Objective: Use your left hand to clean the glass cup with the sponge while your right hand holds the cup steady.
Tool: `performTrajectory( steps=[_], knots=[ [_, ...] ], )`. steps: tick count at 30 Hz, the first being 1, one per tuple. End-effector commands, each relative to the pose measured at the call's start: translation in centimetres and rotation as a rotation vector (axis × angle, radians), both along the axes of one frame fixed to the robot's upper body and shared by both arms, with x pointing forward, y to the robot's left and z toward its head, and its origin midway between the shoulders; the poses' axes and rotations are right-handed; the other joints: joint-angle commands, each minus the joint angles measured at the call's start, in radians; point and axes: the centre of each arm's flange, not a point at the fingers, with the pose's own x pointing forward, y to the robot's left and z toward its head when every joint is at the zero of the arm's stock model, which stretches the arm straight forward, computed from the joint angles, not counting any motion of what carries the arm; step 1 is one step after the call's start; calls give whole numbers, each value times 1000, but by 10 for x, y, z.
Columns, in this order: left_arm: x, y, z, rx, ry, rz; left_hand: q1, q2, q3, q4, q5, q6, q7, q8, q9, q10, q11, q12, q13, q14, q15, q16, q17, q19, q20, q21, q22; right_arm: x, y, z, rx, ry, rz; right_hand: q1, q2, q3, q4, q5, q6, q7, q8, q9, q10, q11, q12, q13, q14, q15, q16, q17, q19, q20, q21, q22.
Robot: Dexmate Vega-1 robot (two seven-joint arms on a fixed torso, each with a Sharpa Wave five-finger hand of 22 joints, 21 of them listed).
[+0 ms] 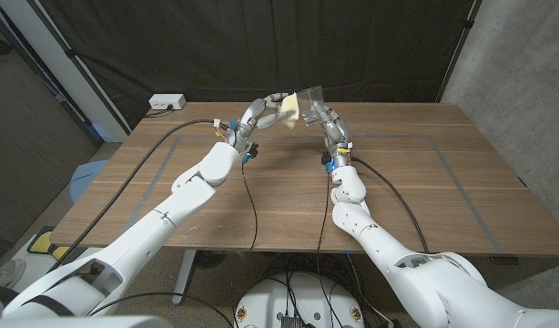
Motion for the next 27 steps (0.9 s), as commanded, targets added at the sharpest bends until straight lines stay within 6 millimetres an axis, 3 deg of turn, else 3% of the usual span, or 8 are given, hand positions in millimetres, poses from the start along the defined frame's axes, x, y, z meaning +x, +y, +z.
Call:
performTrajectory(
  steps=[1,7,16,27],
  knots=[
    [-40,6,0,88,-79,58,17,11,10,-3,5,19,-9,5,-2,9,-3,9,0,7,-97,2,1,7,-21,9,1,-3,-6,-8,-20,27,-13,217,219,1,0,8,172,-159,10,21,74,-64,-1,2,62,-177,0,3,-7,-152,9,0],
    [-65,17,0,150,-142,162,18,9,12,-6,4,26,-5,6,-7,10,-3,11,-1,7,-97,1,1,6,-20,10,0,-5,-19,-13,-43,46,-56,218,220,1,0,8,173,-158,11,21,76,-64,-3,2,64,-177,-1,5,-8,-152,14,-2],
    [-89,34,-2,224,-264,520,18,6,17,-8,4,29,-3,7,-11,29,-8,20,-5,27,-99,6,-1,11,-14,16,-1,-8,-28,-24,-70,74,-99,219,219,1,0,8,174,-161,12,20,76,-64,-5,4,64,-177,-3,7,-10,-152,22,-4],
    [-91,42,-14,390,-291,892,16,-1,20,-12,3,41,-11,8,-23,53,-19,31,-9,46,-107,8,-5,17,-9,23,-2,-14,-30,-23,-87,61,-106,221,220,1,1,7,176,-158,13,19,76,-64,-8,6,66,-177,-5,11,-14,-152,32,-7]
  ],
)
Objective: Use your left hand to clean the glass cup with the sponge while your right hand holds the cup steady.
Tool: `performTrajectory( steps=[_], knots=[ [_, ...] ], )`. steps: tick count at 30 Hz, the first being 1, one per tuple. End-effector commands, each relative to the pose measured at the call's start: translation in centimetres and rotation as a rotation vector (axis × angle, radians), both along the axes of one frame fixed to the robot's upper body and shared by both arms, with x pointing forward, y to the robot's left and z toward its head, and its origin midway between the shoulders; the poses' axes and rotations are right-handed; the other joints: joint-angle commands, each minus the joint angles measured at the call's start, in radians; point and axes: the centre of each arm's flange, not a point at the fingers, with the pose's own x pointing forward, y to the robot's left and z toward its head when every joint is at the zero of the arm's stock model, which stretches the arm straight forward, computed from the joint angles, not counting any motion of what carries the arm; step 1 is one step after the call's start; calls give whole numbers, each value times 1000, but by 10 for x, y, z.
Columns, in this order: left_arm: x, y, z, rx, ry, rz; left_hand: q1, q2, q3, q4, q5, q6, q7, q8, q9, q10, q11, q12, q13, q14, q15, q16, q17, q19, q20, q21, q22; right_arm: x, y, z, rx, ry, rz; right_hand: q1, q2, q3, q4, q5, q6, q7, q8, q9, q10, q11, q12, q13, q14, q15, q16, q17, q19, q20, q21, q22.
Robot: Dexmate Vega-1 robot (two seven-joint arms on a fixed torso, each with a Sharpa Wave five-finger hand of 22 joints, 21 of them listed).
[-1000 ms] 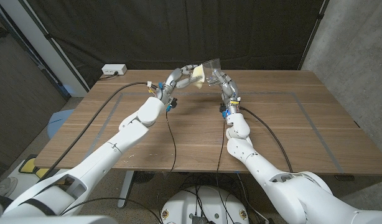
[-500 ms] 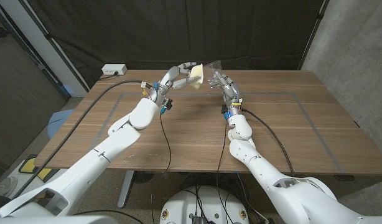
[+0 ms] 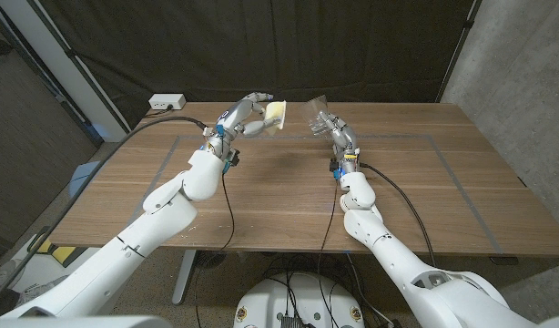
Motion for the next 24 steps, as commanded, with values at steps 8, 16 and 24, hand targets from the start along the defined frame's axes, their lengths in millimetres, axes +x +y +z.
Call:
performTrajectory(
  steps=[8,16,24],
  knots=[
    [-5,17,-11,252,-53,629,1,5,11,-2,4,36,-28,5,-6,17,-7,10,-3,22,-111,5,-2,9,-5,10,2,-10,-4,-8,-52,7,-14,221,220,1,1,3,172,-156,6,19,70,-65,-2,1,62,-175,-4,8,-8,-153,14,0],
    [5,18,-13,321,-1,738,-5,3,12,-1,5,30,-32,2,-14,14,-1,9,-7,33,-108,7,-3,4,1,12,2,-12,-3,-10,-70,7,-14,222,220,0,2,3,171,-156,7,20,70,-64,-5,3,64,-175,-6,12,-12,-153,23,-3],
    [9,18,-15,377,70,725,-157,-78,-69,54,25,-362,-131,-190,-97,-125,38,-49,-17,-22,-59,-7,2,-48,30,11,3,-13,-4,-16,-134,29,-26,222,221,0,2,2,173,-156,8,20,73,-62,-6,4,64,-175,-8,14,-15,-153,30,-6]
  ],
)
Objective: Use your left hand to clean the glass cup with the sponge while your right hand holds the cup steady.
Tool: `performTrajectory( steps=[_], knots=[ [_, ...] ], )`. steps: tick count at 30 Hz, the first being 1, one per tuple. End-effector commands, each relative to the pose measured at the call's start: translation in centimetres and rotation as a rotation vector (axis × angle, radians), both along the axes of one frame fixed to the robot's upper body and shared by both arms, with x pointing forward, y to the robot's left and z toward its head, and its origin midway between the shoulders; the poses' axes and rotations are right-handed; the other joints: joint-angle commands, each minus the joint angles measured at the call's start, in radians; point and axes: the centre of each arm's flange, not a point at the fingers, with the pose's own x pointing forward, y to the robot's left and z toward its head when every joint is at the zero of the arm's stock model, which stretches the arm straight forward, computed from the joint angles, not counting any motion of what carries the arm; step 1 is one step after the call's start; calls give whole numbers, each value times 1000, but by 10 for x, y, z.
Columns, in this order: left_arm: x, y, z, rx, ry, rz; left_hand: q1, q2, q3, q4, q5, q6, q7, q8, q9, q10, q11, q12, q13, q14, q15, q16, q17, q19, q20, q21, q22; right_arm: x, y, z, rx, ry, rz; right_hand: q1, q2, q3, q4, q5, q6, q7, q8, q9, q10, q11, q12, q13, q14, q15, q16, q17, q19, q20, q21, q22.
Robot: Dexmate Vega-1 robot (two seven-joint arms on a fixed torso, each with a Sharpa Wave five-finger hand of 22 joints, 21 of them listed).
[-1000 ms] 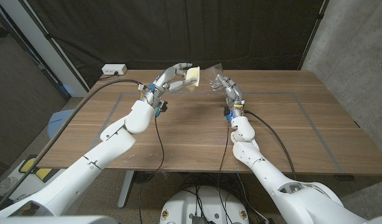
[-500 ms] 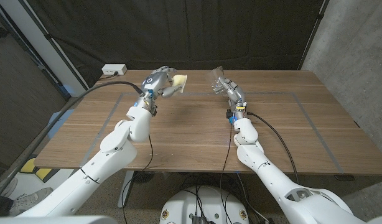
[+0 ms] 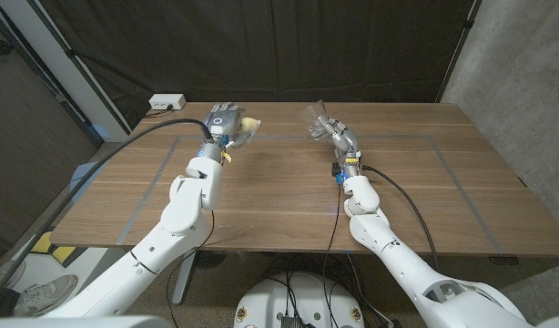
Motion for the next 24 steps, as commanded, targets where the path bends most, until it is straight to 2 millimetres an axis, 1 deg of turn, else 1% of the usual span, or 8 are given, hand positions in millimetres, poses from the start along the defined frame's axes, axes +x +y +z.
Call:
performTrajectory(
  steps=[1,2,3,5,7,8,15,24],
  knots=[
    [5,2,-2,55,87,78,-131,-77,-78,44,24,-346,-110,-147,-41,-113,25,-46,-1,-66,-42,-10,7,-44,16,1,2,-3,0,-7,-71,23,-13,215,227,1,1,4,164,-156,4,20,64,-60,-6,5,57,-175,-2,5,-8,-153,10,-1],
    [5,2,-2,58,89,76,-165,-87,-98,60,32,-414,-117,-179,-43,-144,43,-58,-1,-78,-34,-7,9,-59,25,-4,2,-3,-1,-7,-74,26,-11,216,227,1,1,4,165,-156,5,20,64,-59,-7,5,57,-175,-2,5,-8,-153,11,-2],
    [6,2,-1,60,91,75,-207,-98,-123,80,39,-480,-113,-212,-43,-168,54,-67,-3,-97,-24,-7,10,-81,37,-12,2,-2,-1,-8,-74,29,-9,216,227,1,1,4,165,-156,5,19,65,-59,-6,5,57,-175,-2,6,-9,-153,12,-2],
    [7,1,0,70,106,72,-259,-122,-160,104,51,-601,-124,-271,-44,-226,80,-86,-6,-140,0,-11,10,-111,57,-25,1,-2,-1,-9,-69,32,-10,215,227,1,2,4,165,-155,5,19,64,-59,-7,5,58,-175,-3,6,-9,-153,14,-3],
    [8,1,1,77,120,65,-288,-131,-180,118,59,-656,-112,-297,-44,-254,87,-91,-7,-160,12,-11,11,-130,63,-33,1,-2,-1,-9,-72,33,-13,215,227,1,2,4,165,-155,5,19,65,-59,-7,5,58,-175,-3,7,-10,-153,15,-3],
    [9,0,1,84,128,63,-298,-135,-188,123,63,-684,-113,-309,-43,-276,98,-96,-8,-174,19,-13,10,-138,68,-36,2,-2,-1,-9,-70,35,-11,215,227,1,2,4,165,-156,5,20,64,-59,-8,6,58,-175,-3,7,-10,-153,16,-4],
    [12,-4,4,111,138,54,-331,-143,-215,140,77,-768,-121,-333,-42,-324,109,-99,-12,-217,37,-16,8,-171,79,-50,3,-2,0,-13,-95,52,-11,216,227,0,2,4,164,-156,5,20,67,-60,-9,7,58,-175,-5,9,-13,-153,22,-6],
    [12,-3,9,99,102,12,-349,-134,-221,153,80,-785,-117,-333,-40,-331,111,-96,-12,-219,38,-13,8,-174,80,-51,4,0,4,-11,-73,55,-4,216,227,0,3,4,165,-155,6,20,65,-61,-12,8,59,-175,-7,11,-16,-153,29,-10]
  ],
)
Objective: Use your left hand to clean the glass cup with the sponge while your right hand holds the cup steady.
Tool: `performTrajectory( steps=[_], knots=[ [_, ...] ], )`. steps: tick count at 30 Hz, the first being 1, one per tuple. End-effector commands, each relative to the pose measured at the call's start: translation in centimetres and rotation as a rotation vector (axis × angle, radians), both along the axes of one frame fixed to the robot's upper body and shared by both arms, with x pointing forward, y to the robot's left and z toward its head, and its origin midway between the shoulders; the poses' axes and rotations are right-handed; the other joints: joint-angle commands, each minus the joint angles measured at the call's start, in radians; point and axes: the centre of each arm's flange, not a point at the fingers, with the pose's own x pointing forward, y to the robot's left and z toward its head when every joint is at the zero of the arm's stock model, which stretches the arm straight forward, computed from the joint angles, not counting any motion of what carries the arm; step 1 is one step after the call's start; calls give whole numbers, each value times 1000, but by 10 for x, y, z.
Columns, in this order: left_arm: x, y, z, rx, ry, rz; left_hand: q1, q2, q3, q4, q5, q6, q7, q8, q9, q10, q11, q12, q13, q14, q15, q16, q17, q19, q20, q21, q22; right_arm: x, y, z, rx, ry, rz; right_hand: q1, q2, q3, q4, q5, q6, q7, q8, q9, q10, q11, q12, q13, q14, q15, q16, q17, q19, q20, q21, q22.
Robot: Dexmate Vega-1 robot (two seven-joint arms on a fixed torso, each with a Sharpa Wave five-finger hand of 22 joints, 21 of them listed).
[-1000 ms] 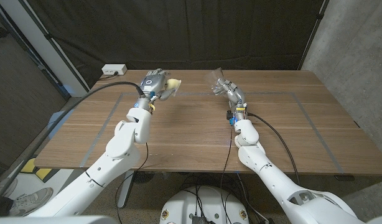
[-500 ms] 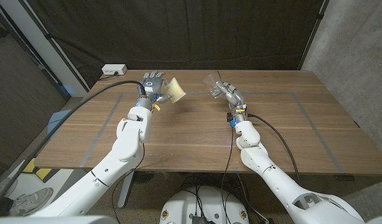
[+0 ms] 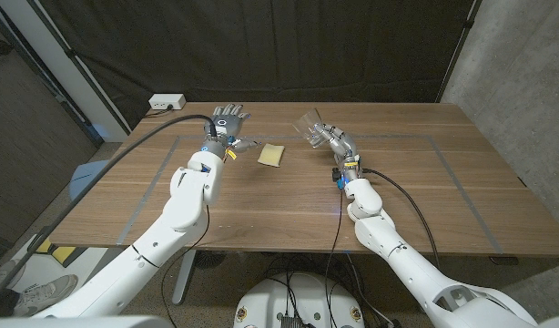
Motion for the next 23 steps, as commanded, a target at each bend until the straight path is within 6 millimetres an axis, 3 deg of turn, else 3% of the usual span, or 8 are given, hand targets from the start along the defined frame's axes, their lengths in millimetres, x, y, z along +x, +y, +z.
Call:
performTrajectory(
  steps=[1,15,23],
  knots=[
    [3,1,5,0,-13,-43,-9,4,-5,8,7,-6,5,-3,4,-5,1,0,2,-13,-1,0,1,-13,1,-2,2,1,3,2,12,5,3,219,224,0,3,6,162,-153,8,19,58,-61,-4,6,56,-175,-5,5,-7,-151,8,0],
    [8,28,3,12,1,-82,-29,15,-13,21,11,-9,7,3,5,-4,3,6,1,-11,1,6,1,-13,2,-2,2,2,6,7,68,-20,-73,221,224,0,3,6,163,-152,8,19,61,-58,-7,9,58,-175,-8,8,-13,-151,20,-6],
    [24,38,-1,2,48,-75,-34,18,-16,24,13,-10,8,5,5,-5,4,8,1,-10,1,7,0,-11,2,-1,3,10,12,5,72,4,-76,220,224,-1,5,6,163,-151,8,18,61,-61,-9,9,59,-175,-11,10,-15,-150,27,-9]
  ],
)
